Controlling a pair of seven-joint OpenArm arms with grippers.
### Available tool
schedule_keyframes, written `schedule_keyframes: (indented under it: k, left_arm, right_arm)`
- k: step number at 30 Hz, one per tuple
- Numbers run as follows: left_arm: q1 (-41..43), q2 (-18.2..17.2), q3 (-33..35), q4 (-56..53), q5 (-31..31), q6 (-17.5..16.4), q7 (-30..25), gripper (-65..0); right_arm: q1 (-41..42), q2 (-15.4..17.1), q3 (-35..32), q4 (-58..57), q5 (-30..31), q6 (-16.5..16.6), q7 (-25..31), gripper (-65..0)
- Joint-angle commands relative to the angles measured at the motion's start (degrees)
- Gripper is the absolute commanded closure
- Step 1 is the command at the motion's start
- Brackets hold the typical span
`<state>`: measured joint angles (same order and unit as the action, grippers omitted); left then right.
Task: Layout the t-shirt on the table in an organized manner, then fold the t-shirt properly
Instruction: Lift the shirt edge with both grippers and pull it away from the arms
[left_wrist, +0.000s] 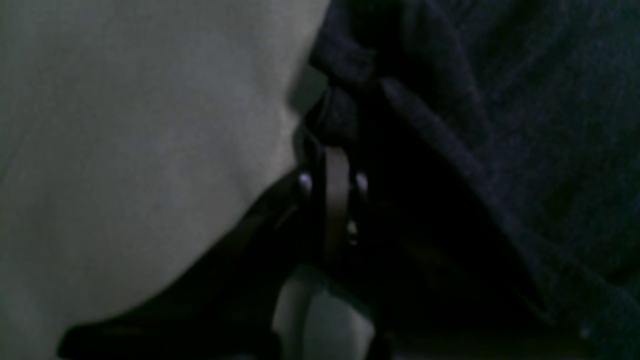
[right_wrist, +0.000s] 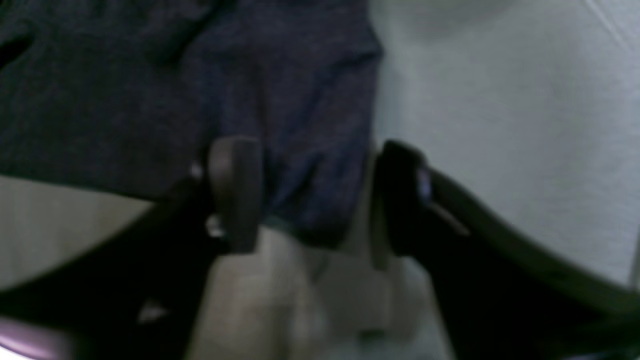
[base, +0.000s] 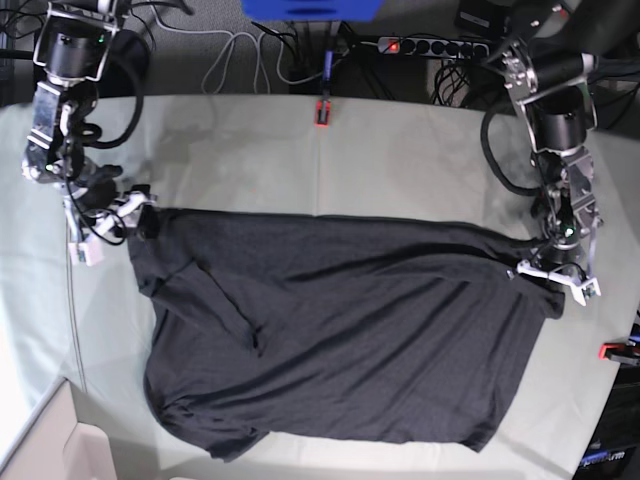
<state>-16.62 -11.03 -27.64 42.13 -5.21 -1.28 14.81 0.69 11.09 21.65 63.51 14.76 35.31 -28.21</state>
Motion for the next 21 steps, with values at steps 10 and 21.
schedule_keyframes:
  k: [10,21]
  left_arm:
    - [5.4,-1.0,-5.3,20.9,-0.1,0.2,21.3,0.0]
    - [10.5,-1.3,-6.5,43.0,-0.1,0.2,34.2,0.0]
  right_arm:
    - [-5.0,3.5,0.5,9.7,0.2,4.7,-1.6,0.0]
    - [-12.8,3.1,7.1,30.3,0.2,4.7,-1.7,0.0]
